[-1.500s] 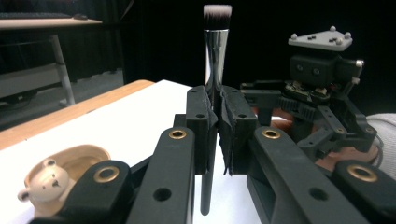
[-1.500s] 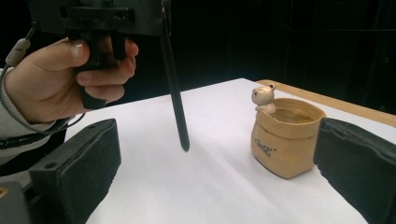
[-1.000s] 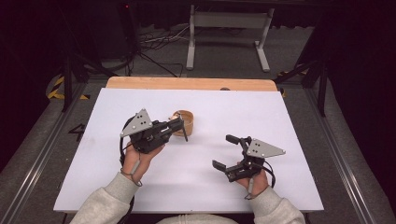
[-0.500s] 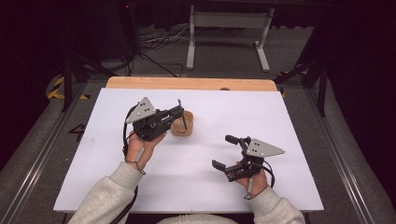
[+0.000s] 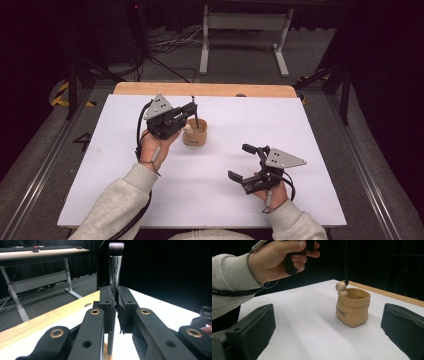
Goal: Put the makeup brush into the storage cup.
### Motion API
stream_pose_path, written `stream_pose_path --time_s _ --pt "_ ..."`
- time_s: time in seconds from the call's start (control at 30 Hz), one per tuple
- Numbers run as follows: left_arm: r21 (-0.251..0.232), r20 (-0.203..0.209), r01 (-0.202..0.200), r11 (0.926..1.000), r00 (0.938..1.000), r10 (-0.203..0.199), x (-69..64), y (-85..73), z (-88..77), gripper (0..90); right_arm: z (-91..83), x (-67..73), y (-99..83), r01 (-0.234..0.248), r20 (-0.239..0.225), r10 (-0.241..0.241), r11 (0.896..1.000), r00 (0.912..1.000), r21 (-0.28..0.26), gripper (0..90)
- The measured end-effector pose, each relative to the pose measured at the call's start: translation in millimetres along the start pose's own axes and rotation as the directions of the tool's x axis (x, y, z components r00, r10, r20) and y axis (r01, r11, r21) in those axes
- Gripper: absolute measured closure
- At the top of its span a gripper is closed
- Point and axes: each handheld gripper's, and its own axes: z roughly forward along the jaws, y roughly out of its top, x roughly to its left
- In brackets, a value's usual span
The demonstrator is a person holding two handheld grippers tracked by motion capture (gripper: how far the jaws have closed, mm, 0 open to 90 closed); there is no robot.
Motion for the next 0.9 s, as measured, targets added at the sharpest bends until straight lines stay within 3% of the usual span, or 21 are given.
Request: stream_pose_path --time_s 0.23,0.3,0.37,0.7,0.9 --pt "0.007 -0.031 0.013 0.9999 0.9995 -0.012 4.2 1.4 9.8 83.1 -0.6 -0.4 0.5 0.001 0.004 -0.001 1.0 1.0 -0.003 0.0" --pt "0.014 -0.066 0.014 0.9998 0.9978 -0.013 4.9 2.8 12.5 83.1 -1.1 -0.7 0.7 0.0 0.004 0.0 1.0 1.0 -0.008 0.0" --pt "0.01 -0.074 0.026 0.9996 0.9969 -0.025 5.3 3.7 13.7 83.1 -1.7 -1.1 0.9 -0.001 0.005 0.001 1.0 1.0 -0.008 0.0" --pt "0.012 -0.103 0.036 0.9993 0.9941 -0.034 6.9 2.5 23.8 83.1 -2.2 -1.0 1.1 -0.004 0.001 0.004 1.0 1.0 -0.017 0.0" --pt "0.01 -0.097 0.048 0.9988 0.9942 -0.047 10.0 -4.4 27.1 83.1 -3.8 -1.8 0.9 -0.006 0.001 0.006 1.0 1.0 -0.022 0.0"
